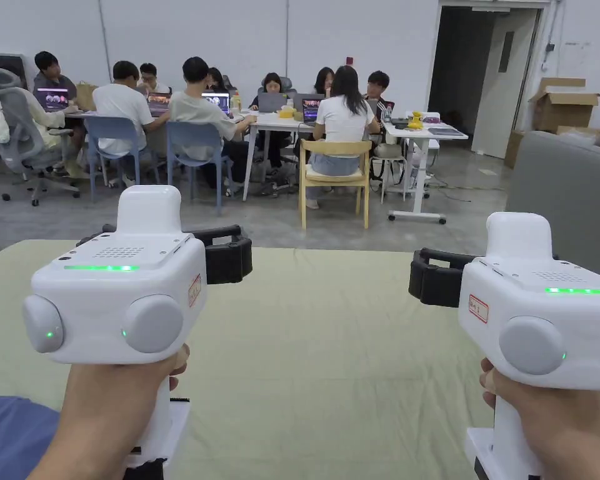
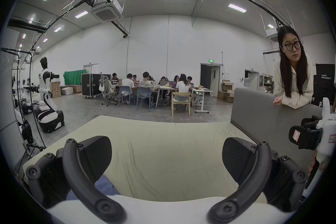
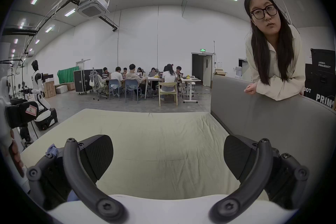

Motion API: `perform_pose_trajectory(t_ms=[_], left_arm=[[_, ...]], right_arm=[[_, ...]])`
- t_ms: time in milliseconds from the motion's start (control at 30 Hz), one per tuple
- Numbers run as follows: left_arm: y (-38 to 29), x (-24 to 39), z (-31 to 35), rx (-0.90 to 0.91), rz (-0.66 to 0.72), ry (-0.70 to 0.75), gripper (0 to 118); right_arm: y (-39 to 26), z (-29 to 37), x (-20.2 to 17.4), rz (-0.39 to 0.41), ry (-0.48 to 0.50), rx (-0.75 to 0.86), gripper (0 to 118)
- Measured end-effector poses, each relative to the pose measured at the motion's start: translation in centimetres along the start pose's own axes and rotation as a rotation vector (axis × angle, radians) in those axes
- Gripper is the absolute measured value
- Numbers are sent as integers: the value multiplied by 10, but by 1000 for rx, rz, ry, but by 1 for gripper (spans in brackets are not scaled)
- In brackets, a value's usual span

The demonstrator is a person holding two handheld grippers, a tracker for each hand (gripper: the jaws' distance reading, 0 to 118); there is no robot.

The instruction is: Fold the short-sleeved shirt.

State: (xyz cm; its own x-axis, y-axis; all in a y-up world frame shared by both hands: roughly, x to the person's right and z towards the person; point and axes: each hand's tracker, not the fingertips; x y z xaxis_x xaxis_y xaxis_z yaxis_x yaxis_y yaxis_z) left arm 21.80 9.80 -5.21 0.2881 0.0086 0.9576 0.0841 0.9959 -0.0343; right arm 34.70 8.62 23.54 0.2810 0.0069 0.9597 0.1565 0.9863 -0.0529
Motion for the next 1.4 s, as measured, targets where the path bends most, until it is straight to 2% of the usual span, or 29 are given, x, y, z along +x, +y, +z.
perform_pose_trajectory(t_ms=[1400], left_arm=[[3, 0, 0, 15, -7, -4, 118]], right_arm=[[4, 1, 0, 6, 0, 22, 118]])
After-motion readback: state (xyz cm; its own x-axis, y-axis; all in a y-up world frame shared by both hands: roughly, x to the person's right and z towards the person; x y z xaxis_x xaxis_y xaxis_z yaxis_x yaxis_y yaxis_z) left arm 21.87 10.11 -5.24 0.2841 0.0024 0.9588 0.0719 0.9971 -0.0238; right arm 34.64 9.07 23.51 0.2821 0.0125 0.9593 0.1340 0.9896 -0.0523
